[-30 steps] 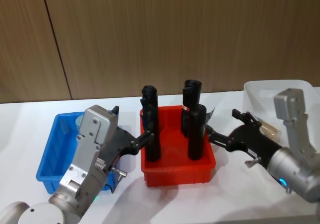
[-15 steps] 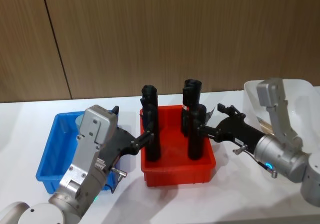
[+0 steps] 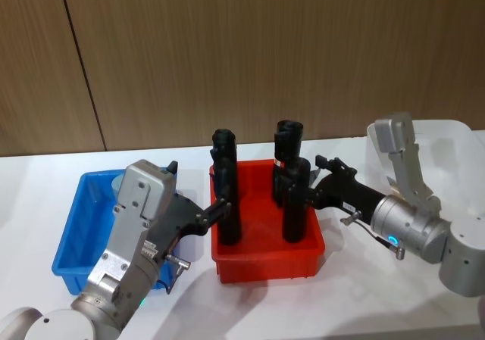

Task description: Pick the cotton swabs from the blue box and place them into the white box.

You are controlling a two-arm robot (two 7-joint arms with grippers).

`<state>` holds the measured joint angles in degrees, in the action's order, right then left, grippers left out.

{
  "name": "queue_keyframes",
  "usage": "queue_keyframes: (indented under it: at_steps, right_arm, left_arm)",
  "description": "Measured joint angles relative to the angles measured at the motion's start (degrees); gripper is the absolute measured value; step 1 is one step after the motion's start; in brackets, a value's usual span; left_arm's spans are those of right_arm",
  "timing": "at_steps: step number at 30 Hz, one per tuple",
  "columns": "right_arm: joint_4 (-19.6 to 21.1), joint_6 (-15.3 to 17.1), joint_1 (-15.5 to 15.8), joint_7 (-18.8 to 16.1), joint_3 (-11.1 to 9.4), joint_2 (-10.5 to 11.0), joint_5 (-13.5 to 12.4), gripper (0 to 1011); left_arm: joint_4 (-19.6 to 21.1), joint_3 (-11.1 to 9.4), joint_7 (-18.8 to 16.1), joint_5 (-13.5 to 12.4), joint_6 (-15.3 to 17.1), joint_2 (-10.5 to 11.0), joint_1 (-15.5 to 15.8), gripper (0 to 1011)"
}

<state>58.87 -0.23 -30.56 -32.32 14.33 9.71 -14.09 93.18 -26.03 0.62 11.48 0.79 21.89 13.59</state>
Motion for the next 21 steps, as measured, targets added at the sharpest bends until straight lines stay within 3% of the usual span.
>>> queue_keyframes:
  at_steps: [11, 21]
  right_arm:
    - [-5.9, -1.5, -3.2, -1.5, 0.0, -1.0, -1.2, 1001]
    - [-8.4, -2.6, -4.5, -2.1, -0.2, -1.2, -1.8, 1001]
  left_arm:
    - [0.0, 0.0, 0.0, 0.0, 0.0, 0.0, 0.0, 1004]
    - [0.0, 0.0, 0.0, 0.0, 0.0, 0.0, 0.0, 1004]
